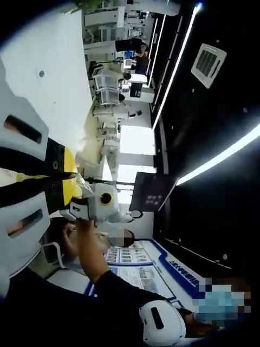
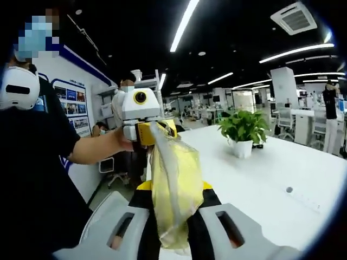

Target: Compare the silicone blocks by pressing each to a similar depth, holding the contact briefly, and releasing to observe deformation and rebound differences across the visible hardness samples.

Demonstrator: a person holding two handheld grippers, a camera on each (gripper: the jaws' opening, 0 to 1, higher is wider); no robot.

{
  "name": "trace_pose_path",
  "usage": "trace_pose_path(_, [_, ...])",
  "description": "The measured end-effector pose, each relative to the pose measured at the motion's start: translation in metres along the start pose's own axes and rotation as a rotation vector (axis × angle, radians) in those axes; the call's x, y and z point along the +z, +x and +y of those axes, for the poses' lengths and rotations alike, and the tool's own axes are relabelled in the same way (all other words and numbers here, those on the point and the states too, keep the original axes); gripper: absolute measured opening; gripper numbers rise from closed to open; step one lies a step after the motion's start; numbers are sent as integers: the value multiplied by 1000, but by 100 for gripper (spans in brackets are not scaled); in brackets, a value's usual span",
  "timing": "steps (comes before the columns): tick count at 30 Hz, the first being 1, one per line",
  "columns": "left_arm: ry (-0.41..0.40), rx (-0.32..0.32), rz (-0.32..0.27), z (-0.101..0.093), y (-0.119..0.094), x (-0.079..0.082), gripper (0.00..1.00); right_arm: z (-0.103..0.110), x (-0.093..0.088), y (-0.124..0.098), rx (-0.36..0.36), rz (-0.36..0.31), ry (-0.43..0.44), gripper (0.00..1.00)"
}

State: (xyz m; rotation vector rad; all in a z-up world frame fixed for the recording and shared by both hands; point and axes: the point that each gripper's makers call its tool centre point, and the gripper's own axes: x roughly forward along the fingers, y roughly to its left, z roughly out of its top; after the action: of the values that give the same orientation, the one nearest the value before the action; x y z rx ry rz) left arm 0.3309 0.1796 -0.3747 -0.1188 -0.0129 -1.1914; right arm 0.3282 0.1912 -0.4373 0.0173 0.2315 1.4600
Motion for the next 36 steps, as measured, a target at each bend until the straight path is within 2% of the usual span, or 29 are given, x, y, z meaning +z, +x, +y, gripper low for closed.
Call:
trace_pose_path(9, [1, 17, 1, 4, 4, 1, 0, -5, 3, -4, 12, 6, -29, 5])
trace_pose_path(19, [-26, 31, -4, 14, 4, -1, 0, -14, 1, 0, 27, -8, 18, 6])
trace_pose_path(22, [-41, 26, -20, 17, 3, 2, 0, -14, 4, 1, 34, -17, 60, 8])
trace_pose_path(26, [-58, 15, -35, 19, 4, 4, 0, -17, 6, 0, 19, -32, 21, 11])
trace_pose_path(36, [-49, 8, -40, 20, 10, 11, 0, -26, 13, -5, -6, -68, 9, 21])
